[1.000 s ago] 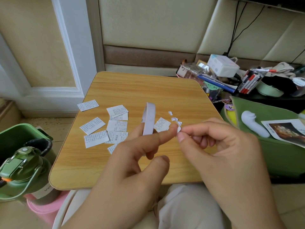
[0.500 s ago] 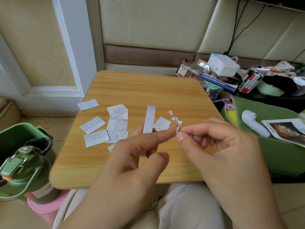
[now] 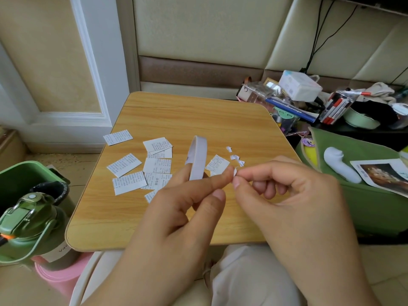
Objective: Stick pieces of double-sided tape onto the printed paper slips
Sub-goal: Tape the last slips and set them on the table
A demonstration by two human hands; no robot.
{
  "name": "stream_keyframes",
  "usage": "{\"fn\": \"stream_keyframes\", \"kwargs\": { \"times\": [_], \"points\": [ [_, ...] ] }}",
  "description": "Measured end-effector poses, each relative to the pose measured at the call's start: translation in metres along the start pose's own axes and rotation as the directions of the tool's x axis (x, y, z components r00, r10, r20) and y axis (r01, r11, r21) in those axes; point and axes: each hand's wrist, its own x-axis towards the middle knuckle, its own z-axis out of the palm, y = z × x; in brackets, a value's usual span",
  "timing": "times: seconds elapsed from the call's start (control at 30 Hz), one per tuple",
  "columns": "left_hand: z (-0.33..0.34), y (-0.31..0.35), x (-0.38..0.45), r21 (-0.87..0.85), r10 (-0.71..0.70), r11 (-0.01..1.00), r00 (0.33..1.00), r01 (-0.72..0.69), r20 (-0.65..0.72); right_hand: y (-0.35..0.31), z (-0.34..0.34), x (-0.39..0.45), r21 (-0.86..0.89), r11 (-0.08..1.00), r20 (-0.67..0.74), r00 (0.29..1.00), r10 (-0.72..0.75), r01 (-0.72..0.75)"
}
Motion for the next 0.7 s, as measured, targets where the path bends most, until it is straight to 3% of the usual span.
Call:
{"fn": "stream_keyframes", "kwargs": {
  "times": [0.2, 0.53, 0.7],
  "points": [
    [-0.011, 0.003, 0.001, -0.108, -0.111, 0.988, 0.993, 0.106, -0.038, 0.001, 0.008, 0.003, 0.09, 0.995, 0.062, 0.998, 0.026, -0.032],
    [-0.038, -0.005, -0.002, -0.373, -0.183, 0.916, 0.981, 0.145, -0.066, -0.014, 0.04, 0.009, 0.111, 0.993, 0.097, 0.995, 0.017, -0.028],
    [-0.052, -0.006, -0.007, -0.295, -0.153, 0.948, 0.984, 0.12, -0.093, -0.021, 0.051, 0.01, 0.141, 0.99, 0.124, 0.992, 0.008, -0.026]
  ]
}}
